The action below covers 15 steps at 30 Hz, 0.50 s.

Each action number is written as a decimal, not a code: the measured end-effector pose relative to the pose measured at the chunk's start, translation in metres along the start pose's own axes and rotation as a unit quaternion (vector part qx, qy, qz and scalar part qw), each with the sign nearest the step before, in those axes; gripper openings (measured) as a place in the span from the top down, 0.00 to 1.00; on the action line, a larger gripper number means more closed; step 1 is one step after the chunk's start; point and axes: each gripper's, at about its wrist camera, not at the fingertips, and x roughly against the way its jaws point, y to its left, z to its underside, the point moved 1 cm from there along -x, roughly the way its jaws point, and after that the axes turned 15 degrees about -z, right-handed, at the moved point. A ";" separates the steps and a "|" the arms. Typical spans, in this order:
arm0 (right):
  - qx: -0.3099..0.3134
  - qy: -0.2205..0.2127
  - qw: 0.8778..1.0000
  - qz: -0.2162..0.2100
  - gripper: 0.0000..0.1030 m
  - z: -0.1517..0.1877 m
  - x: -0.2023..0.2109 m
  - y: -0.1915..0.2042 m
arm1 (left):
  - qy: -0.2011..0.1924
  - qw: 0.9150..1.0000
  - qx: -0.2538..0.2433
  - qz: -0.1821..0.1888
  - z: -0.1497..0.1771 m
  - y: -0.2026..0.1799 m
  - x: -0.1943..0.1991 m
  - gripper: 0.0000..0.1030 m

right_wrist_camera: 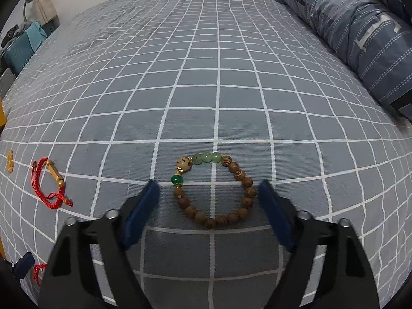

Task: Organize jewelry
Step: 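Grasp the red string bracelet with the left tool while the right tool grasps the brown wooden bead bracelet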

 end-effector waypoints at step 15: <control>0.000 -0.002 1.000 0.014 0.93 0.002 0.008 0.004 | -0.011 1.000 0.000 0.006 -0.002 0.009 0.009 0.95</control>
